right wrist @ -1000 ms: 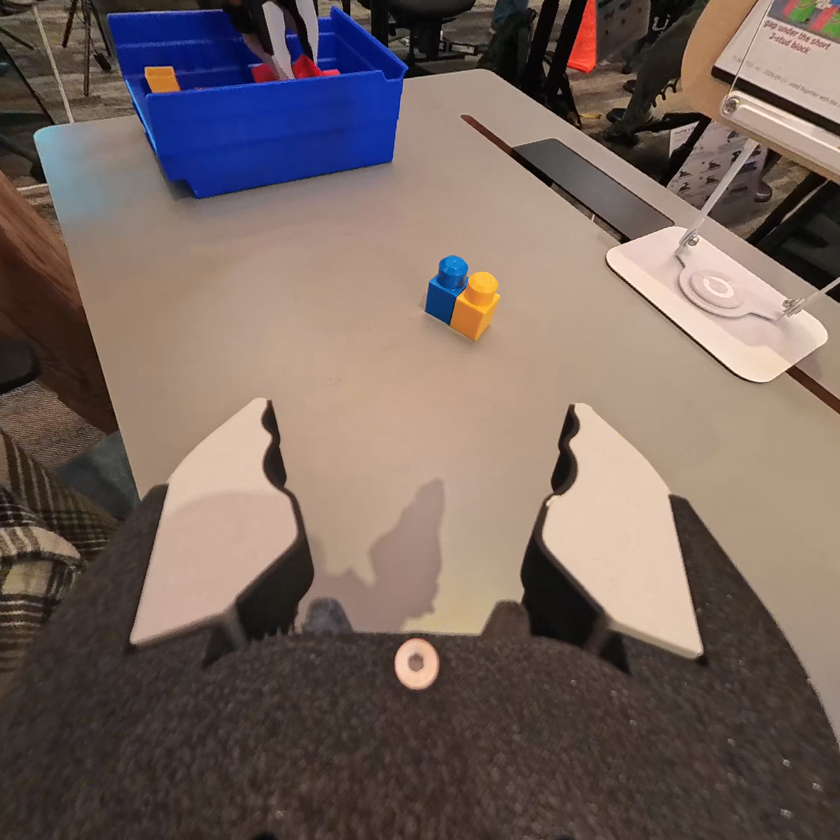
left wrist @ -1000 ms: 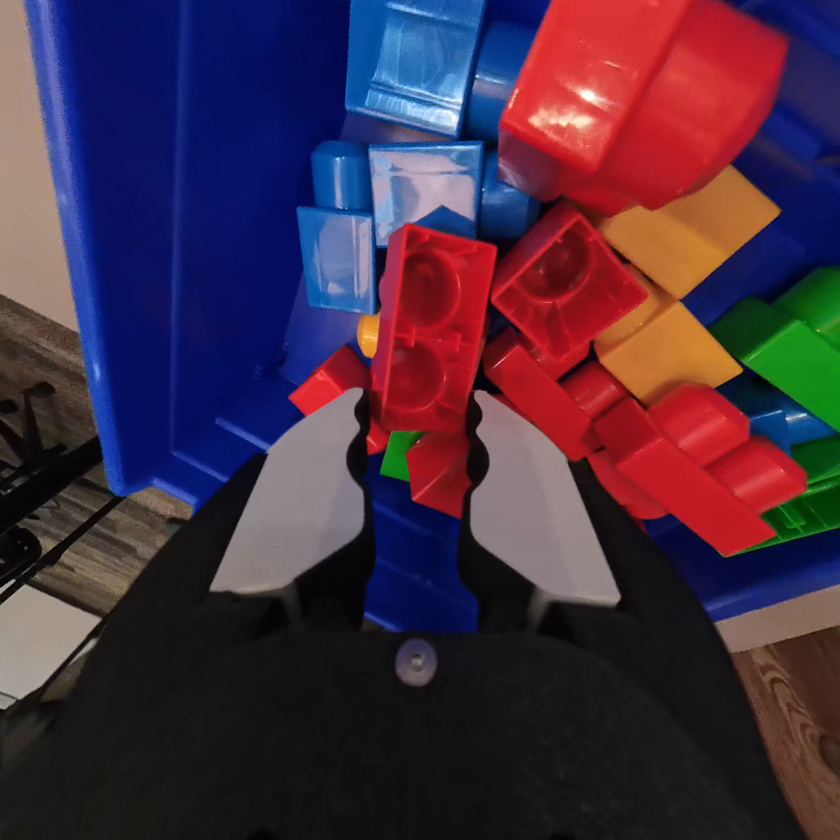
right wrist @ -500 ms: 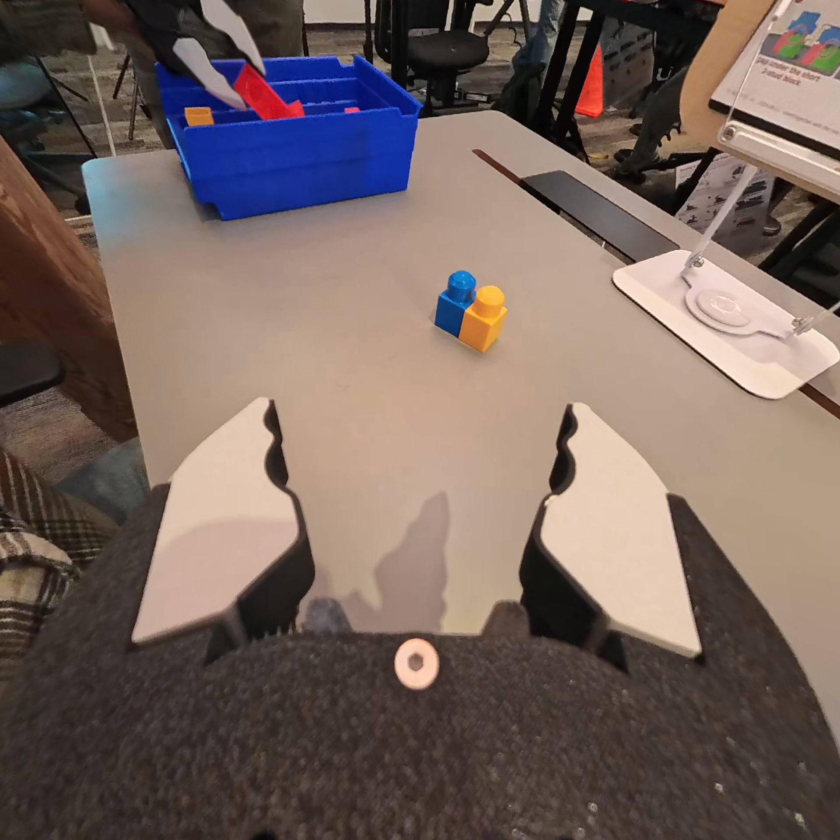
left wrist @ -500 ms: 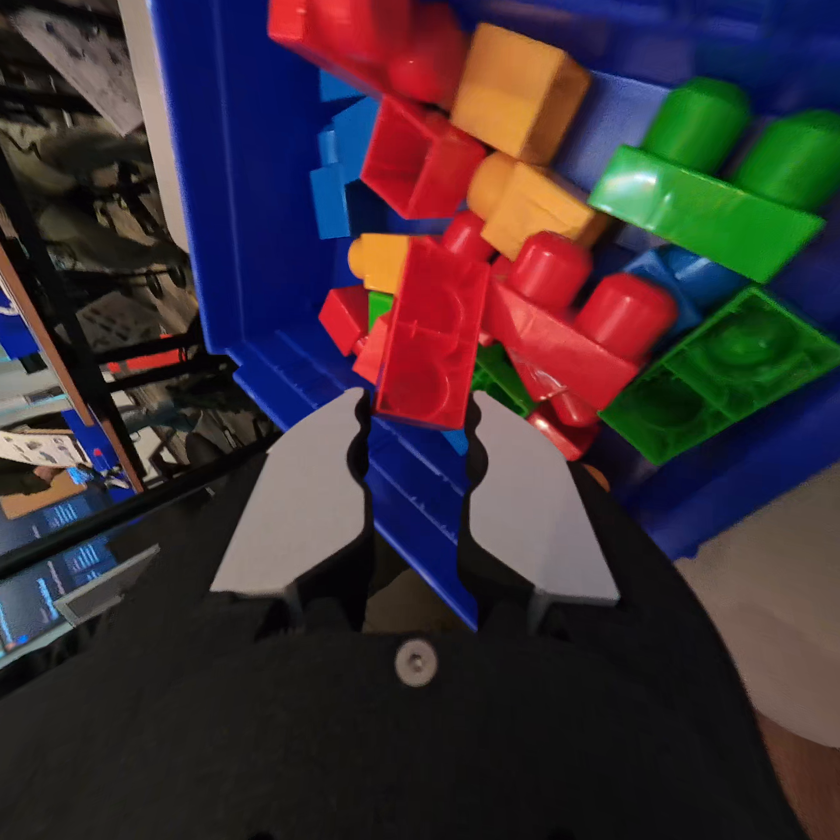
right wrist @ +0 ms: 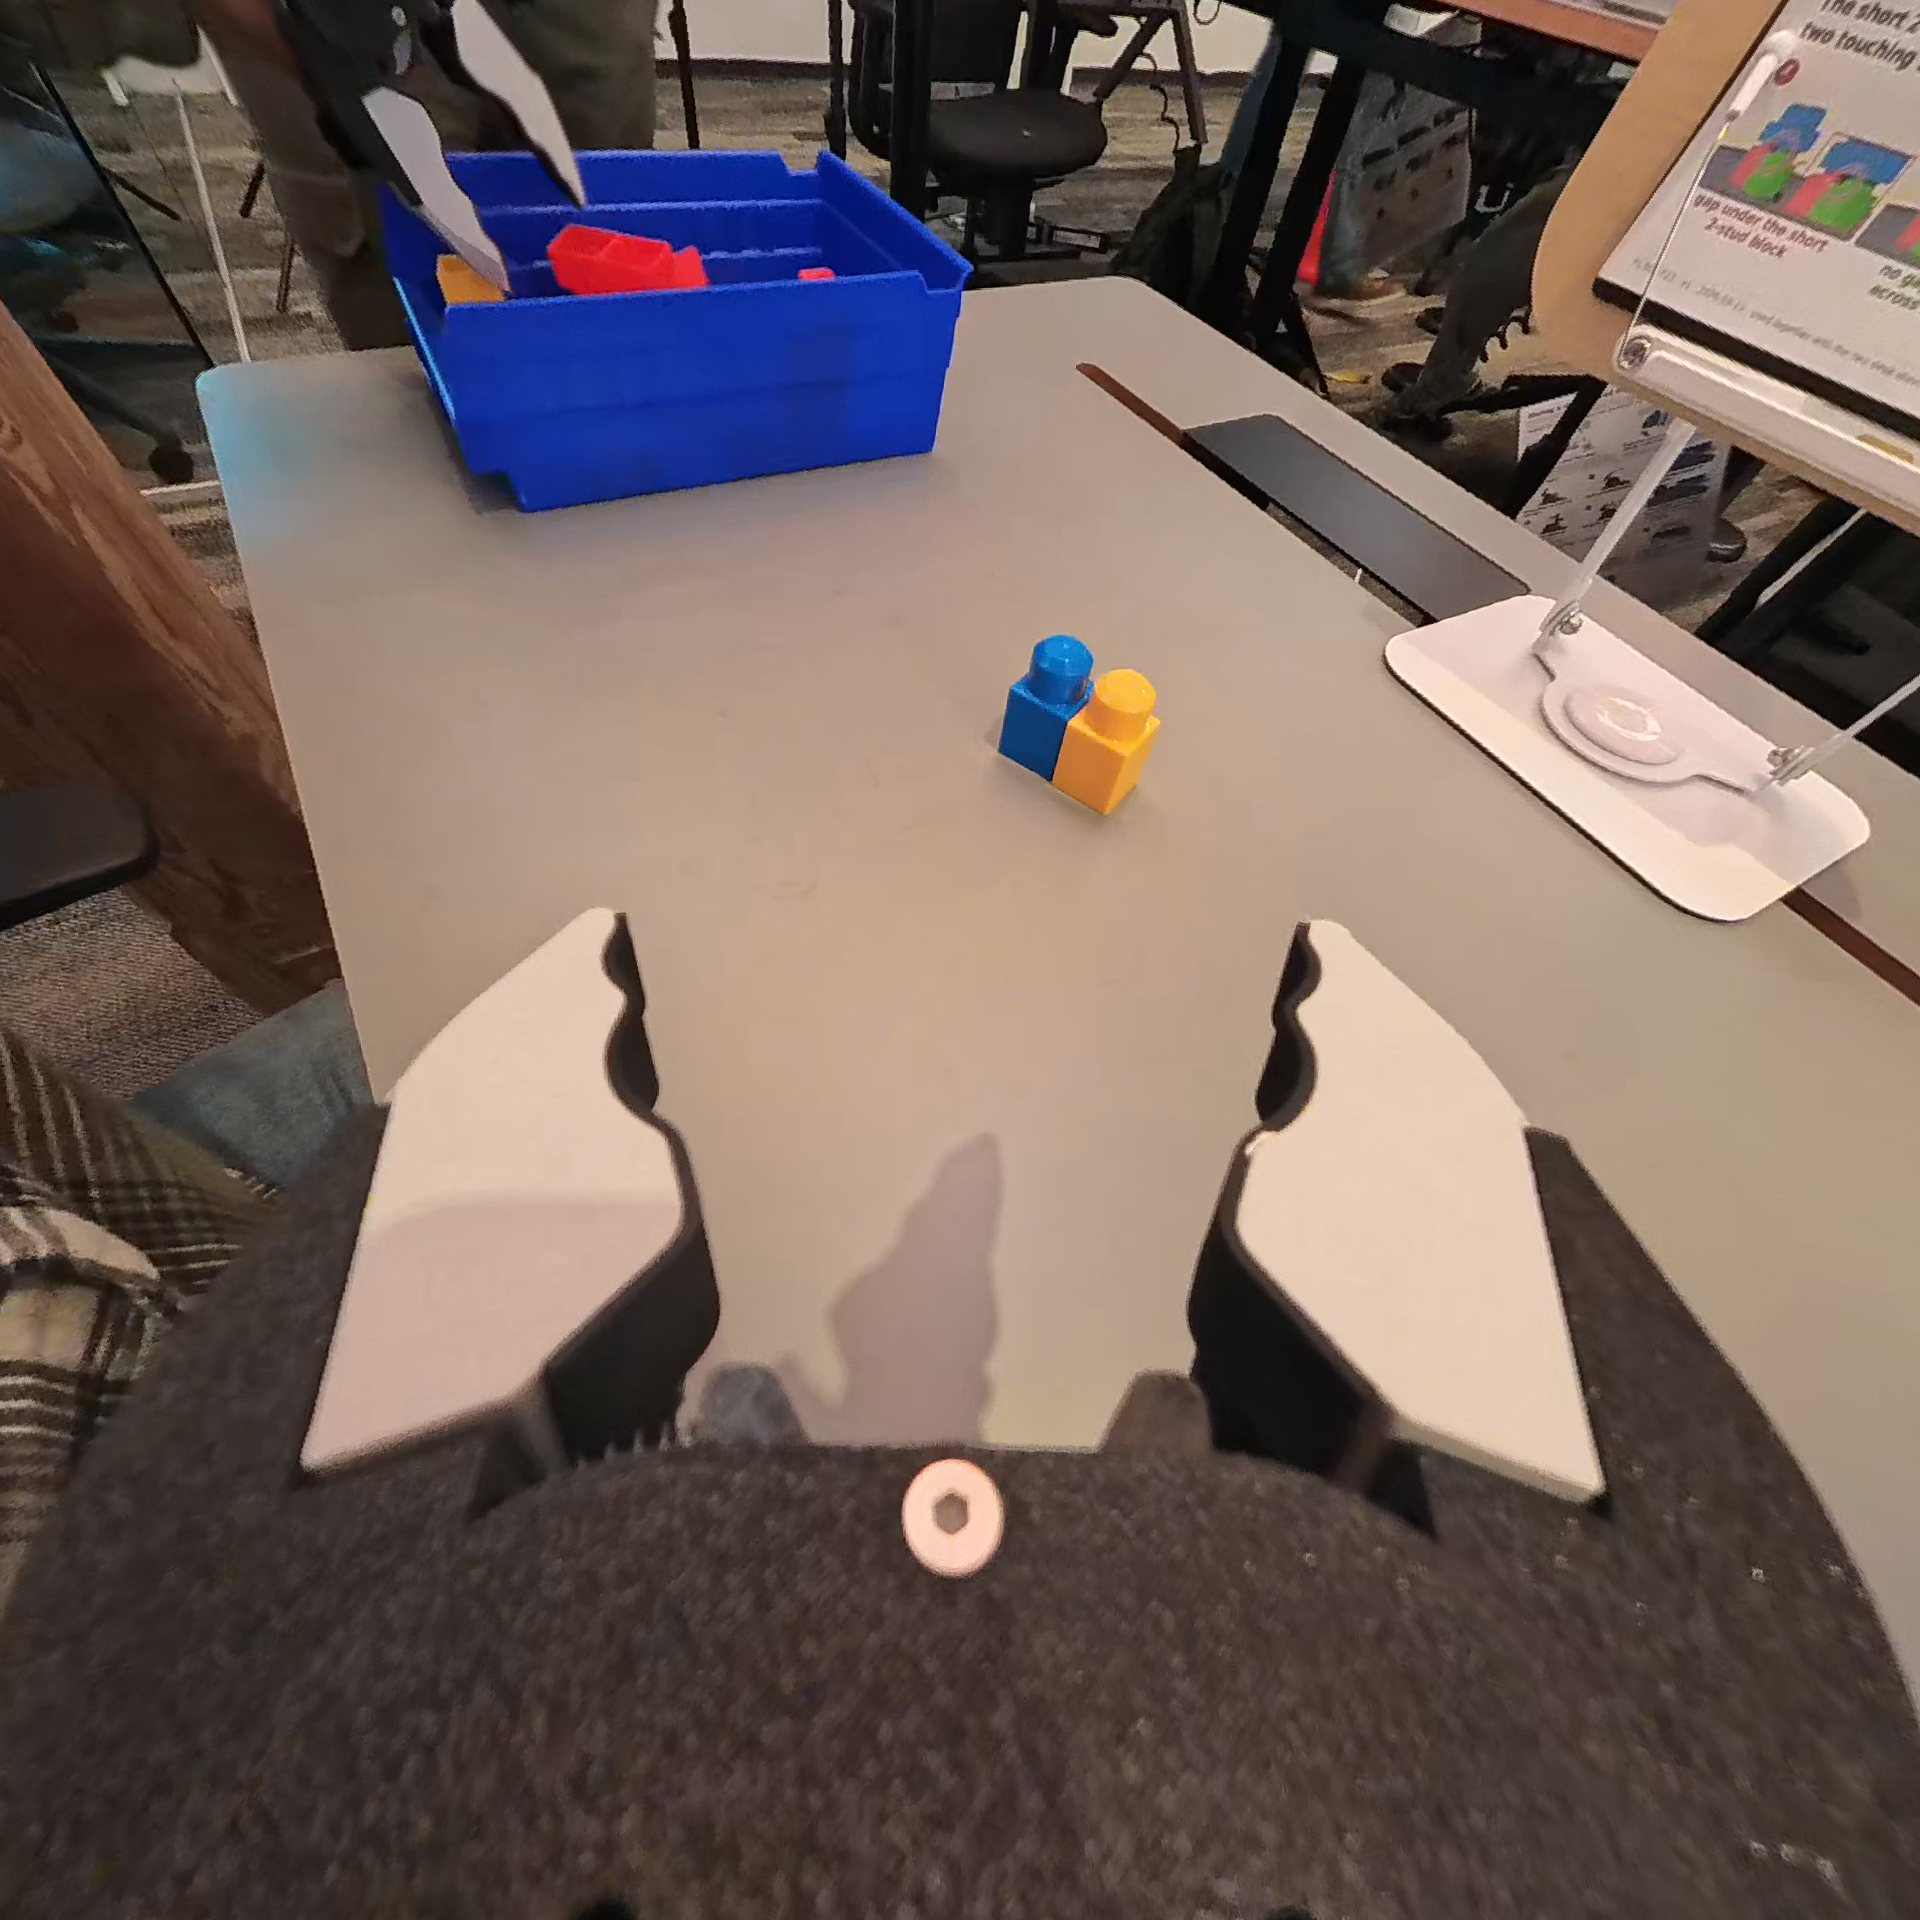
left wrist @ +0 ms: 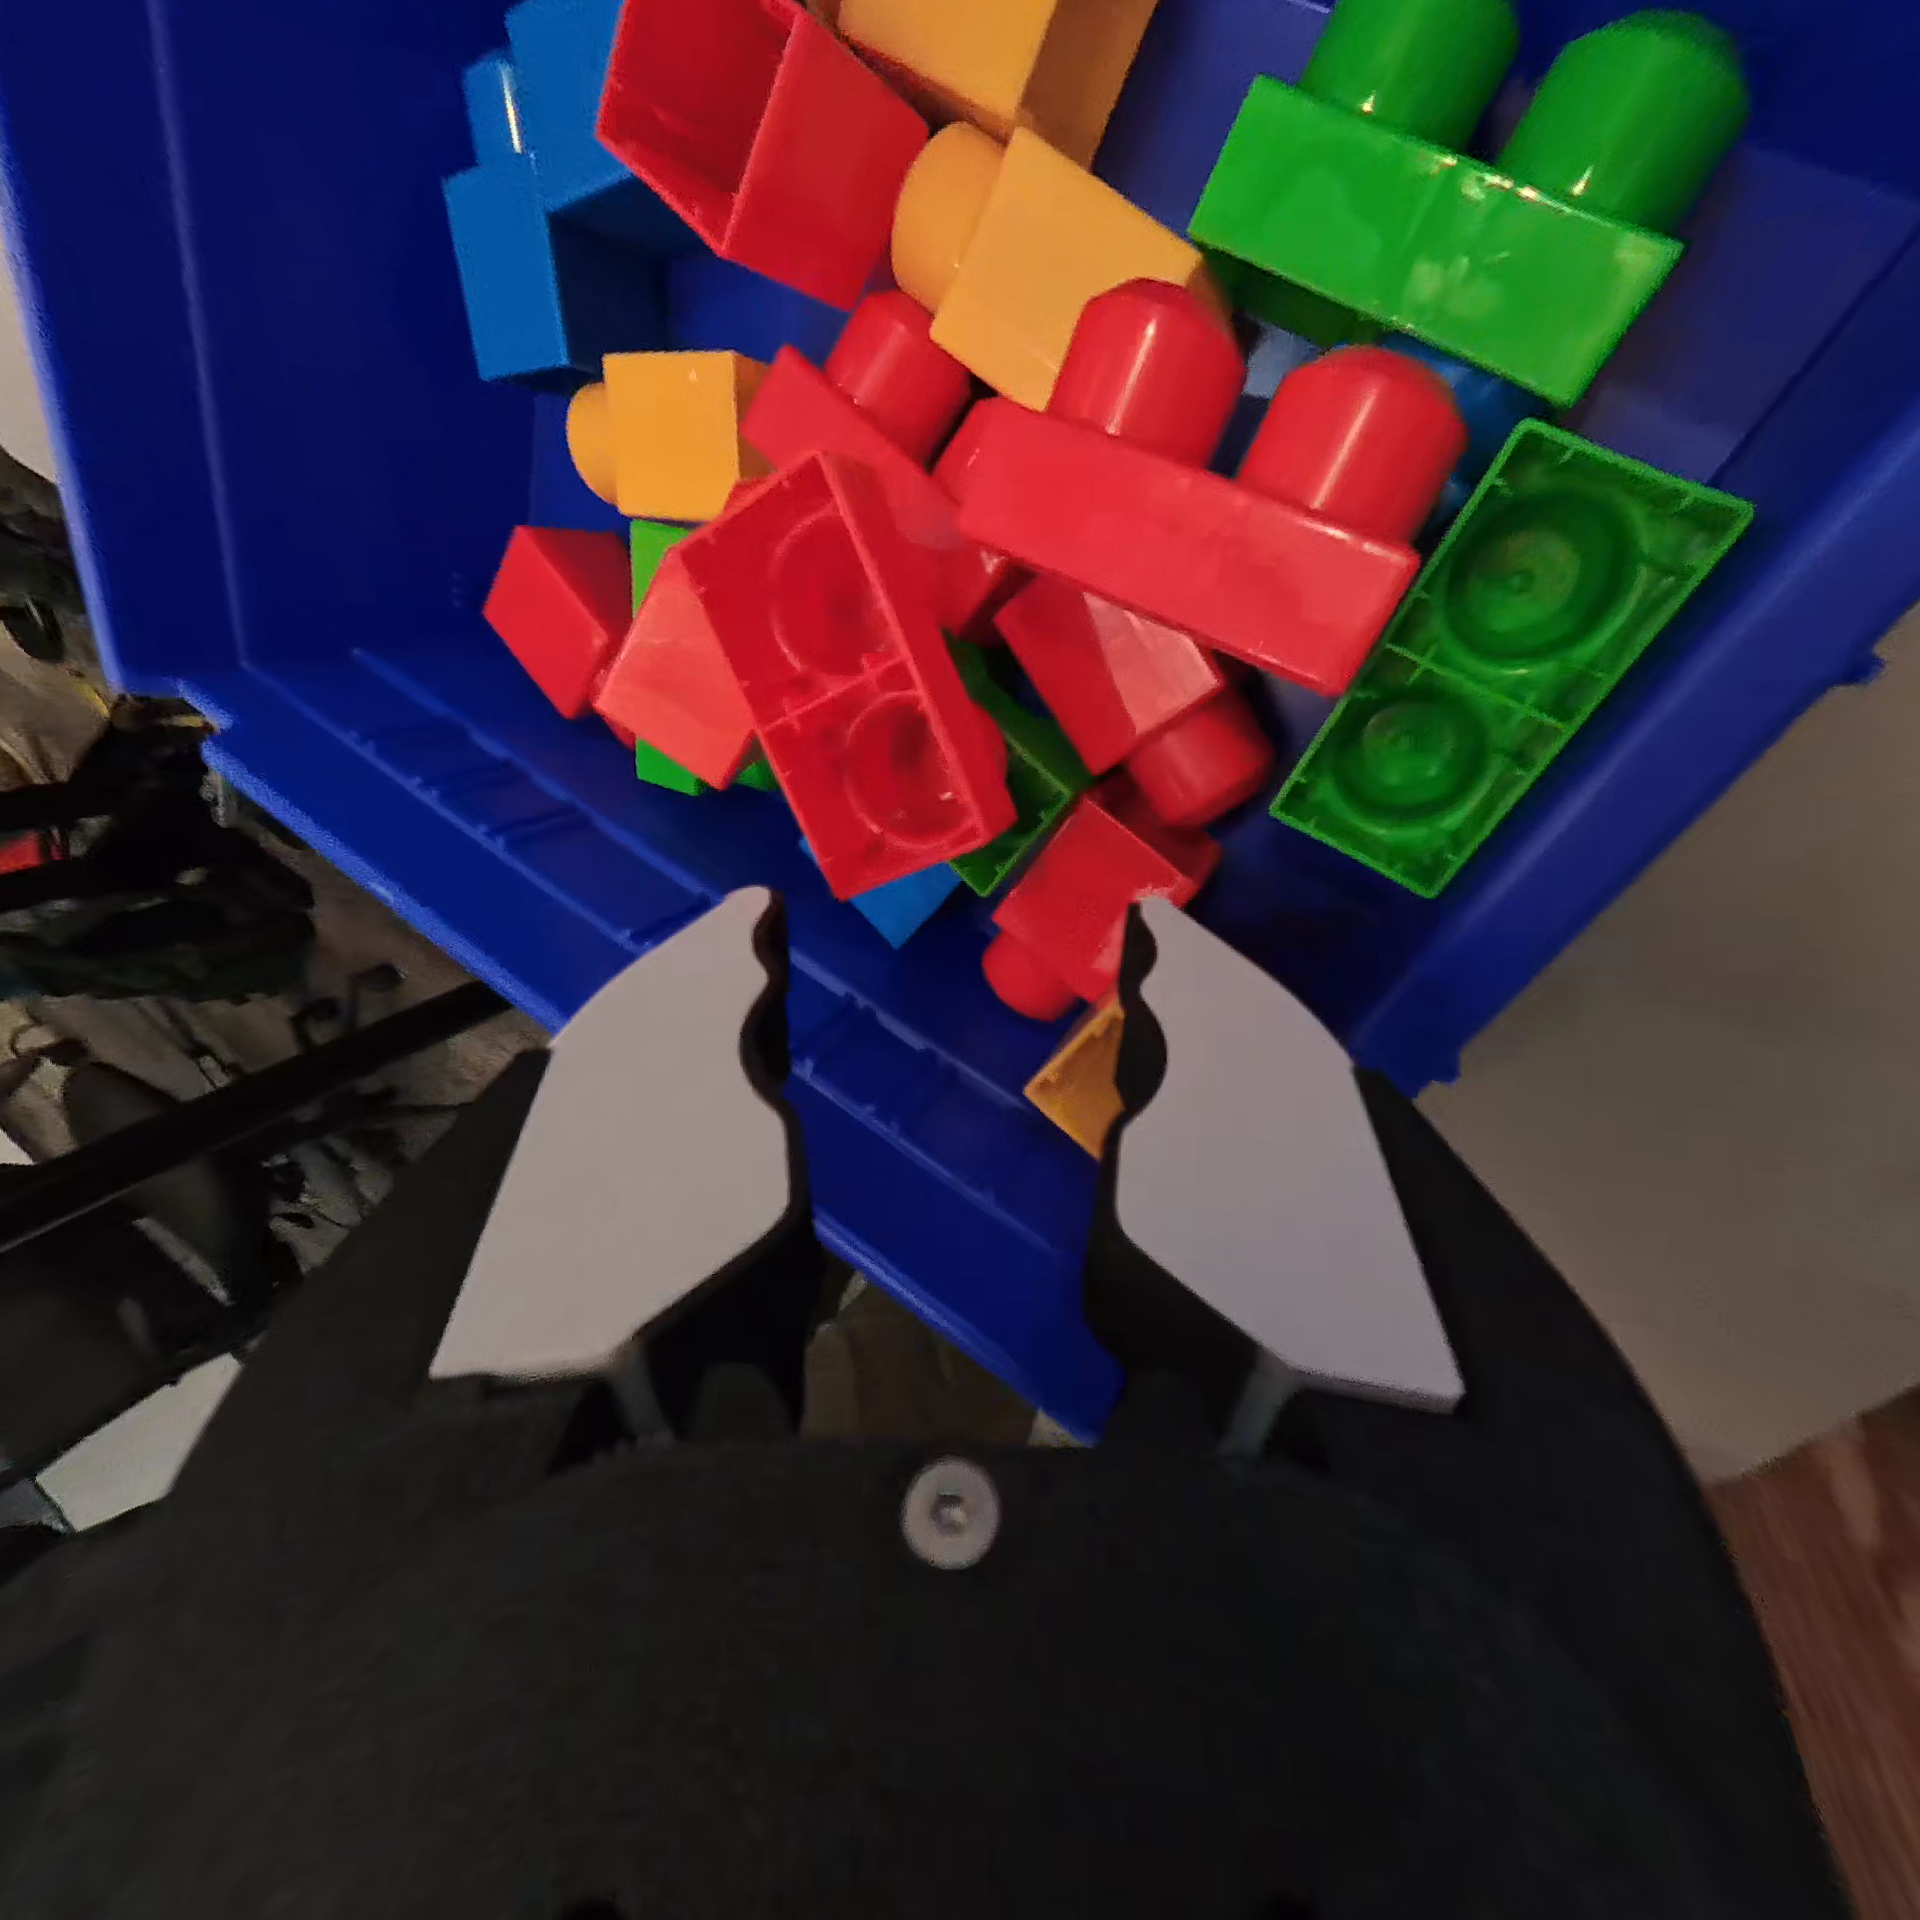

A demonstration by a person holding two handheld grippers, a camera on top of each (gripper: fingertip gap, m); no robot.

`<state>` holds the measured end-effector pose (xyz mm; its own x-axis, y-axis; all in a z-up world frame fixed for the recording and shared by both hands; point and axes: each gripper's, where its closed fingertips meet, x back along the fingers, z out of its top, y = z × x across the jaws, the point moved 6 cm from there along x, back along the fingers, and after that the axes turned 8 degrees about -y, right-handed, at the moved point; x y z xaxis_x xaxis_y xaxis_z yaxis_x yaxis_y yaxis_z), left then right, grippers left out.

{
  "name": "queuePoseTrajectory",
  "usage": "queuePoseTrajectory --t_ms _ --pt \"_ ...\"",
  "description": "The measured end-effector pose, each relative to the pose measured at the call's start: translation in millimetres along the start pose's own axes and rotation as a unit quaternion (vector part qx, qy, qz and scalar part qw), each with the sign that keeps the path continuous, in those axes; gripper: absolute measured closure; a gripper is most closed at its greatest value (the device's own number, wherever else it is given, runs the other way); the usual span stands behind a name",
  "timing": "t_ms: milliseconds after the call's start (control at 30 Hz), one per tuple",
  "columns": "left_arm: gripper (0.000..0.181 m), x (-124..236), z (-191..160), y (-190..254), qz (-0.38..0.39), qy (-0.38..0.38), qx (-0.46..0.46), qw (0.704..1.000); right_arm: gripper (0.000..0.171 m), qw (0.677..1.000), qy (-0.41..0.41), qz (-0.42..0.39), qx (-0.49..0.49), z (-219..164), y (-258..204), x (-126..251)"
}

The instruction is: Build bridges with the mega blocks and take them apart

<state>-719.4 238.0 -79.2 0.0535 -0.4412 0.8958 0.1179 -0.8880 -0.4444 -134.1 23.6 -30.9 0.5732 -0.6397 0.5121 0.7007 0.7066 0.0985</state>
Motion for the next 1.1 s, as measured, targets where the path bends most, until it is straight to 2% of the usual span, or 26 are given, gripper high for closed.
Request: queuePoseTrajectory --t_ms 33,133,267,433,567,667,800,933,1100 --pt "0.114 2 1 -2 -0.004 -0.001 0.007 1.000 0.057 1.000 0.000 0.001 0.000 0 0 -1" --pt "0.110 13 10 -12 -0.007 0.002 0.031 0.999 0.057 1.000 -0.001 0.004 0.003 2 -1 -3" --pt "0.113 26 31 -26 -0.002 -0.024 0.041 0.999 0.057 1.000 -0.001 0.007 0.003 2 -2 -5" --pt "0.118 33 65 -38 -0.060 -0.058 0.075 0.994 0.057 1.000 -0.003 0.008 0.002 1 -1 -5" --pt "0.144 36 88 -51 -0.115 -0.119 0.147 0.975 0.057 1.000 -0.003 0.006 0.001 -1 -1 -3" --pt "0.155 33 100 -58 -0.124 -0.174 0.193 0.958 0.057 1.000 0.000 0.005 -0.004 -3 1 -1" --pt "0.153 24 109 -57 -0.115 -0.243 0.195 0.943 0.057 1.000 0.002 0.005 -0.005 -6 3 1" --pt "0.137 7 106 -47 -0.113 -0.311 0.177 0.927 0.057 1.000 0.009 0.002 -0.008 -8 5 6" --pt "0.138 -13 104 -42 -0.124 -0.364 0.183 0.905 0.057 1.000 0.015 0.001 -0.010 -10 6 10"
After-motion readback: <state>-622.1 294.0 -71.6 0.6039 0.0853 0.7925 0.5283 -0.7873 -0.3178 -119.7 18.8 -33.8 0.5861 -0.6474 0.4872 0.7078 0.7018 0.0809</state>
